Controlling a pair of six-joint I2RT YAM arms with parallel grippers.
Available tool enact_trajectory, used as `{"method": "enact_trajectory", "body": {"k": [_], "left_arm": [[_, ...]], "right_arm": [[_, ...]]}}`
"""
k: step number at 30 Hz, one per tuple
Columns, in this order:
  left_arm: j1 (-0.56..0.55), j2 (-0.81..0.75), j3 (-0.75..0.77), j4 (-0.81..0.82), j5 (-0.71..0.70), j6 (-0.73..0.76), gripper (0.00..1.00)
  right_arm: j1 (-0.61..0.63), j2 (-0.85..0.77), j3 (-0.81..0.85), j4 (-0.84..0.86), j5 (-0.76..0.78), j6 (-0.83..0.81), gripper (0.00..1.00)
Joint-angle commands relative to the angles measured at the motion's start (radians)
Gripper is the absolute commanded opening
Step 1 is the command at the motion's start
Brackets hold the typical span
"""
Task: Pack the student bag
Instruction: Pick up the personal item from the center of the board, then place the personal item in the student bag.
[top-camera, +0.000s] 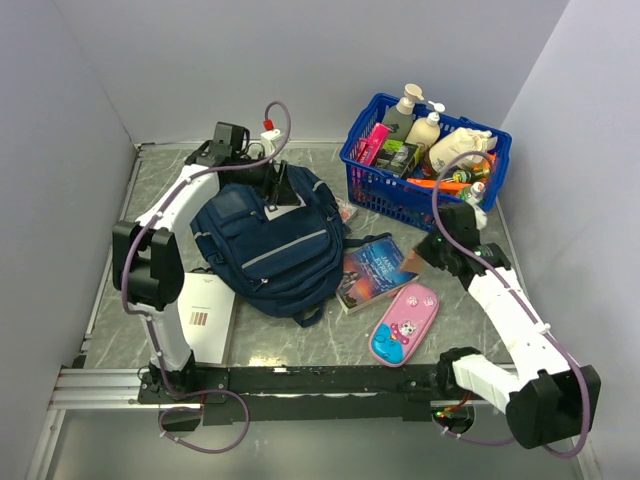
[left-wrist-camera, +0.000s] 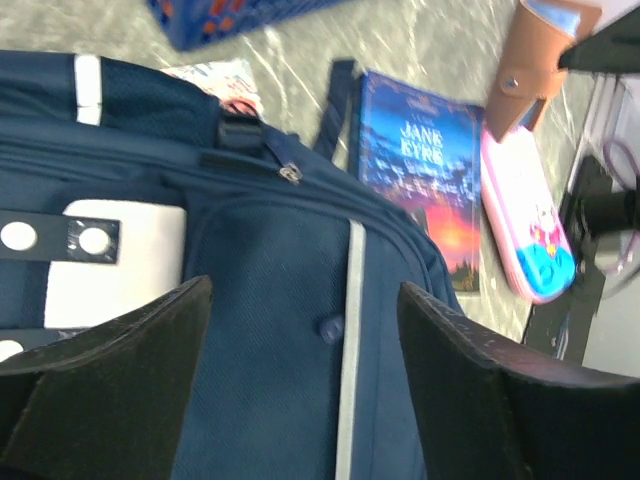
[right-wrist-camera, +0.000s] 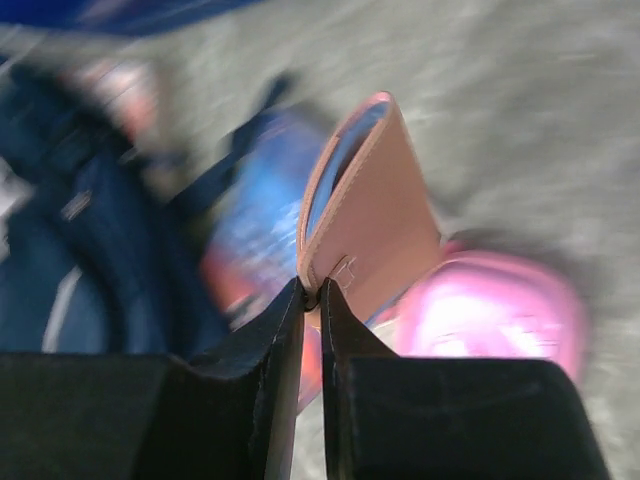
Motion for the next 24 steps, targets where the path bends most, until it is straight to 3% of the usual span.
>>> {"method": "enact_trajectory", "body": {"k": [1, 5, 6, 9, 12, 17, 20, 24], "left_arm": [[0.006, -0.091, 0.053, -0.212, 0.097, 0.209, 0.76], [0.013, -0.14, 0.039, -0.414, 0.165, 0.395, 0.78], [0.013, -0.141, 0.043, -0.491, 0.174, 0.518, 0.82], [0.013, -0.173, -0.005, -0.608, 0.151, 0.639, 0.92], [-0.008, -0.248, -0.145, -0.486, 0.064, 0.598, 0.95], [-0.192, -0.427, -0.422, -0.196, -0.186, 0.494, 0.96], [-0.263, -0.464, -0.504, -0.067, -0.302, 0.452, 0.99], [-0.293, -0.461, -0.552, 0.057, -0.402, 0.372, 0.93]], "right_arm": [[0.107, -0.006, 0.106, 0.068, -0.084, 0.002, 0.13], [0.194, 0.054, 0.185, 0.152, -0.153, -0.032, 0.12], [0.222, 0.066, 0.205, 0.158, -0.16, -0.033, 0.12], [0.254, 0.077, 0.227, 0.232, -0.209, -0.044, 0.12], [0.26, 0.067, 0.203, 0.276, -0.255, -0.038, 0.12], [0.259, 0.016, 0.126, 0.356, -0.299, -0.03, 0.12], [0.259, -0.004, 0.101, 0.368, -0.315, -0.027, 0.12], [0.257, -0.022, 0.069, 0.379, -0.329, -0.033, 0.12]]}}
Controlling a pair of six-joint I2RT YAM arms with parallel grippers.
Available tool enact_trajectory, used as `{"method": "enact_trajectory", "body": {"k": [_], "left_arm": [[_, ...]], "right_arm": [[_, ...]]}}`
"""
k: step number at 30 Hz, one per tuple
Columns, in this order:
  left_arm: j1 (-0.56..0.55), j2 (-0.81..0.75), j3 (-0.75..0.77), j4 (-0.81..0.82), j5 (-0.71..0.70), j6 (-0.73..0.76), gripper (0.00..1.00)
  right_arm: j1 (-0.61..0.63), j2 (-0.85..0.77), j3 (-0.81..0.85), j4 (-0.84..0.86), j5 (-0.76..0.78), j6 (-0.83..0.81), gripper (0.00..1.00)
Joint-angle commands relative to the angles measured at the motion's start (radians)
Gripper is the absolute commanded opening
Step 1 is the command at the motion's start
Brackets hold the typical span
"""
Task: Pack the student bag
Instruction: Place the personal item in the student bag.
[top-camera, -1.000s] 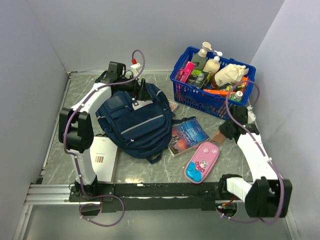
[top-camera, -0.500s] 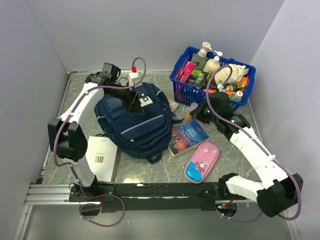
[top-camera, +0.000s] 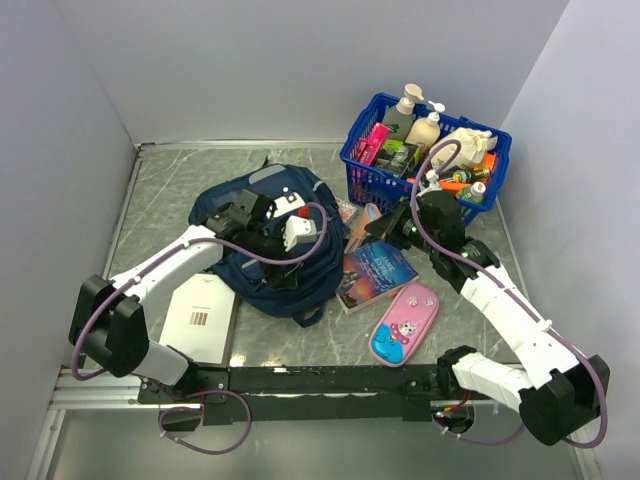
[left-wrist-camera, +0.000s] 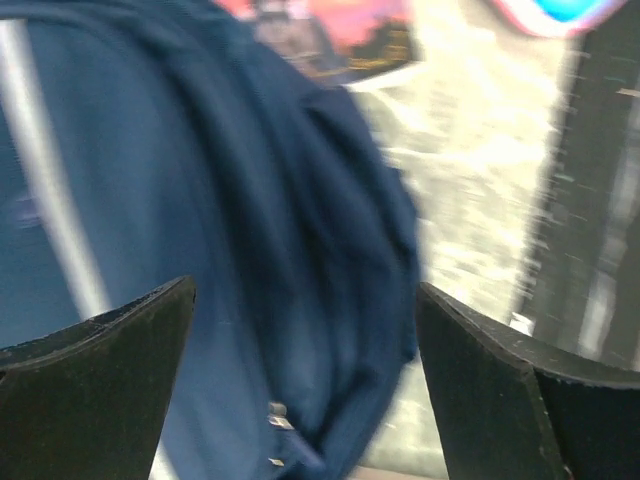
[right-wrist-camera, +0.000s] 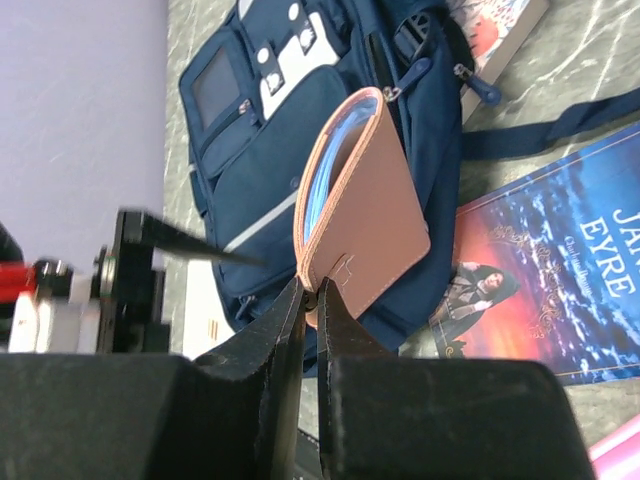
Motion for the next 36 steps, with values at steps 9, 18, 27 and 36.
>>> {"method": "enact_trajectory", "body": {"k": [9, 18, 27, 36], "left_arm": [[-0.065, 0.012, -0.074, 0.349, -0.388, -0.071, 0.89], [-0.112, 0.007, -0.123, 0.403, -0.545, -0.015, 0.77], [-0.132, -0.01, -0.103, 0.408, -0.628, 0.008, 0.62], [-0.132, -0.001, -0.006, 0.374, -0.669, -0.022, 0.24]], "right_arm": [[0.001, -0.052, -0.051, 0.099, -0.056, 0.004, 0.12], [-0.003, -0.057, -0.073, 0.11, -0.081, 0.018, 0.12], [-0.026, -0.064, -0.088, 0.122, -0.098, 0.027, 0.11], [-0.026, -0.063, -0.111, 0.145, -0.118, 0.032, 0.11]]}}
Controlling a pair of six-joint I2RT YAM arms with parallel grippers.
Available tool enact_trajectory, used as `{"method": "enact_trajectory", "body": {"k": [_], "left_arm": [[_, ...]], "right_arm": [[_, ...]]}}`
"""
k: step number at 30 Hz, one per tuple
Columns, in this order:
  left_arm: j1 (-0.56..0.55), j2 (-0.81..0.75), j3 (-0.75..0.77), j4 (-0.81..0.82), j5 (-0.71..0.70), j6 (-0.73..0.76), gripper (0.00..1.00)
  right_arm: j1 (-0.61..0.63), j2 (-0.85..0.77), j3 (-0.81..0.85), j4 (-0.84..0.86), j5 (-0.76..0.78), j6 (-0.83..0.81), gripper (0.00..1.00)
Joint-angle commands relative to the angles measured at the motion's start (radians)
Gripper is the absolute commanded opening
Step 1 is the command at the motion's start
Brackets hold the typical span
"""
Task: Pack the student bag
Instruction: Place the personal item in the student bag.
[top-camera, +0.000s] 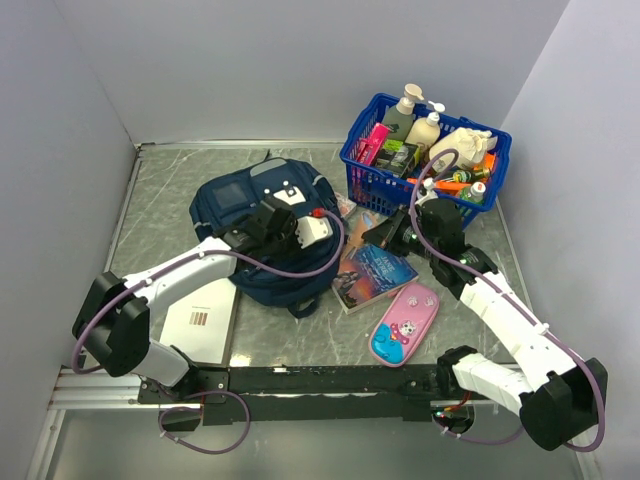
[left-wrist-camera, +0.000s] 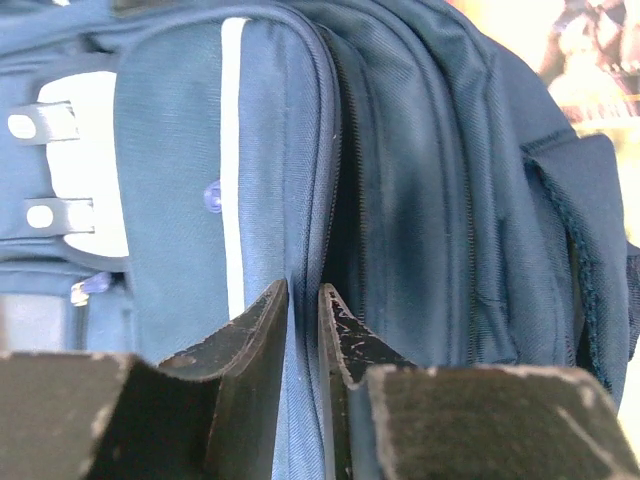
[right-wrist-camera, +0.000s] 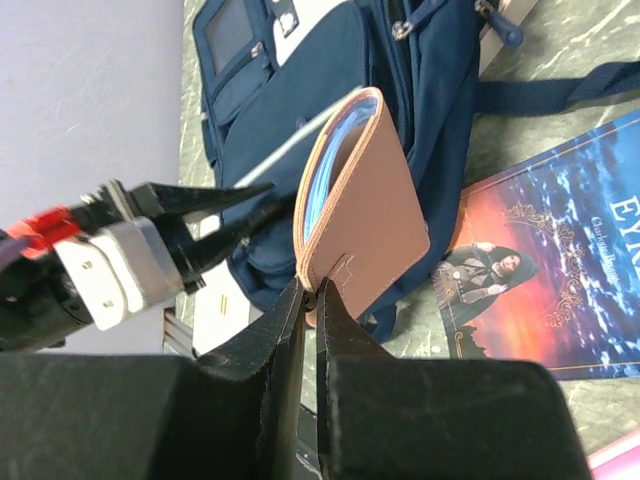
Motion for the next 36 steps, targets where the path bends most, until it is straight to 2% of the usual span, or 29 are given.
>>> {"method": "enact_trajectory", "body": {"k": [1, 8, 11, 16, 24, 29, 36], "left_arm": [[0.008, -0.014, 0.091, 0.018, -0.06, -0.013, 0.24], [0.01, -0.023, 0.117, -0.014, -0.037, -0.06, 0.18], [0.02, -0.041, 0.114, -0.008, -0.037, -0.114, 0.07], [0.063, -0.051, 0.145, -0.012, -0.017, -0.227, 0.01], [0.089, -0.048, 0.208, -0.031, -0.017, -0.299, 0.01], [0.091, -0.04, 0.243, -0.061, 0.031, -0.326, 0.01], [0.091, -0.012, 0.309, -0.104, 0.112, -0.342, 0.01]], "right_arm": [[-0.007, -0.031, -0.017, 0.076, -0.024, 0.012, 0.11], [-0.005, -0.01, -0.044, 0.154, -0.085, 0.05, 0.1], [-0.005, 0.016, -0.081, 0.266, -0.127, 0.11, 0.1], [0.011, 0.051, -0.205, 0.672, -0.205, 0.268, 0.11], [0.057, 0.2, -0.233, 0.92, -0.259, 0.377, 0.08], [0.074, 0.326, -0.212, 1.053, -0.282, 0.447, 0.07], [0.087, 0.502, -0.23, 1.326, -0.25, 0.578, 0.05]]}}
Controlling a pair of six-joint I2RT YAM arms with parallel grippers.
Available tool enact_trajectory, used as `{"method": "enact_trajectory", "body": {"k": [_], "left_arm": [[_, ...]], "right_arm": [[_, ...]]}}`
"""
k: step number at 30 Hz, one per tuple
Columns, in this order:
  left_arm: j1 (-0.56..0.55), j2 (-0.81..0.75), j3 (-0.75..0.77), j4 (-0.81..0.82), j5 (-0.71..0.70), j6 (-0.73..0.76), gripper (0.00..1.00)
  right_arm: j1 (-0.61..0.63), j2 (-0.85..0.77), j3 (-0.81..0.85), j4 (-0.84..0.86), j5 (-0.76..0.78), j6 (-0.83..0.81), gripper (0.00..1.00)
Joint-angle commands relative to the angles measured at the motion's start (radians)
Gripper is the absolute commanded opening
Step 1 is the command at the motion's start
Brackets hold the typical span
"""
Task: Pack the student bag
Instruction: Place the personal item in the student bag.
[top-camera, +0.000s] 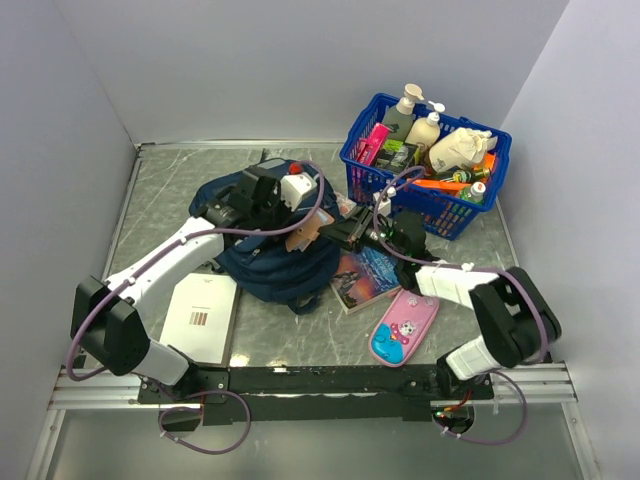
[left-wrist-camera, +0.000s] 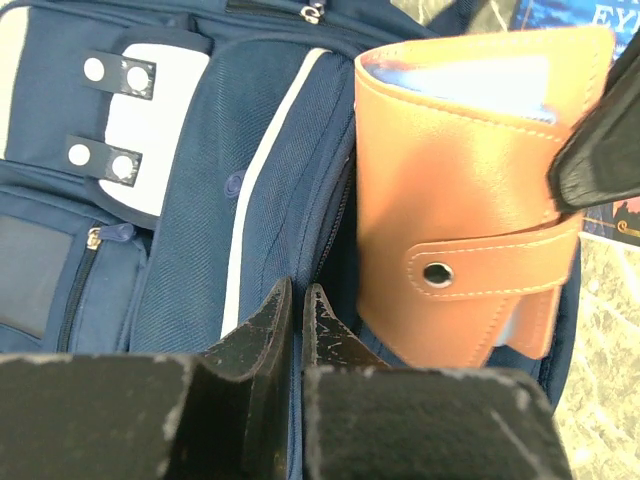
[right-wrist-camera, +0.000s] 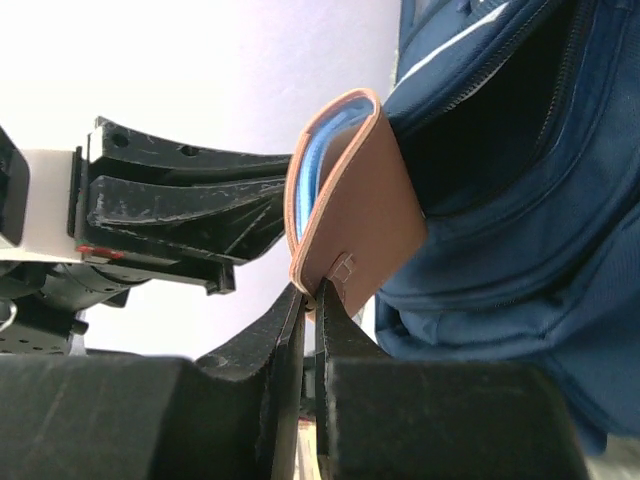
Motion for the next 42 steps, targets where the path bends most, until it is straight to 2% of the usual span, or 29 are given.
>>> {"method": "enact_trajectory", "body": {"k": [1, 7, 12, 17, 20, 23, 26, 30, 32, 35, 39, 42], "left_arm": [[0.001, -0.001, 0.102, 0.046, 0.084, -0.046, 0.01], [0.001, -0.004, 0.087, 0.033, 0.095, -0.042, 0.01], [0.001, -0.005, 0.087, 0.035, 0.104, -0.054, 0.01], [0.002, -0.001, 0.1, 0.032, 0.109, -0.071, 0.01], [0.005, 0.006, 0.128, 0.024, 0.119, -0.089, 0.01], [0.031, 0.022, 0.189, 0.01, 0.167, -0.135, 0.01], [0.05, 0.033, 0.257, -0.01, 0.198, -0.16, 0.01], [0.053, 0.039, 0.31, -0.028, 0.224, -0.166, 0.01], [0.053, 0.038, 0.309, -0.031, 0.25, -0.171, 0.01], [0.048, 0.038, 0.277, -0.034, 0.283, -0.171, 0.01], [0.039, 0.033, 0.234, -0.033, 0.31, -0.16, 0.01], [0.03, 0.033, 0.229, -0.039, 0.322, -0.152, 0.01]], "right_arm": [[0.011, 0.105, 0.01, 0.295, 0.027, 0.107, 0.05], [0.005, 0.194, 0.01, 0.465, 0.062, 0.191, 0.01], [0.012, 0.203, -0.027, 0.458, 0.122, 0.195, 0.0], [0.008, 0.266, -0.045, 0.669, 0.138, 0.29, 0.0], [0.037, 0.272, -0.067, 0.64, 0.161, 0.25, 0.0], [0.052, 0.312, -0.09, 0.704, 0.158, 0.257, 0.0], [0.051, 0.309, -0.131, 0.673, 0.142, 0.238, 0.0], [0.054, 0.246, -0.163, 0.475, 0.153, 0.164, 0.0], [0.055, 0.257, -0.153, 0.49, 0.159, 0.175, 0.0], [0.057, 0.269, -0.08, 0.452, 0.152, 0.173, 0.0], [0.077, 0.243, 0.05, 0.282, 0.153, 0.115, 0.0], [0.095, 0.278, 0.131, 0.214, 0.165, 0.107, 0.09]]}}
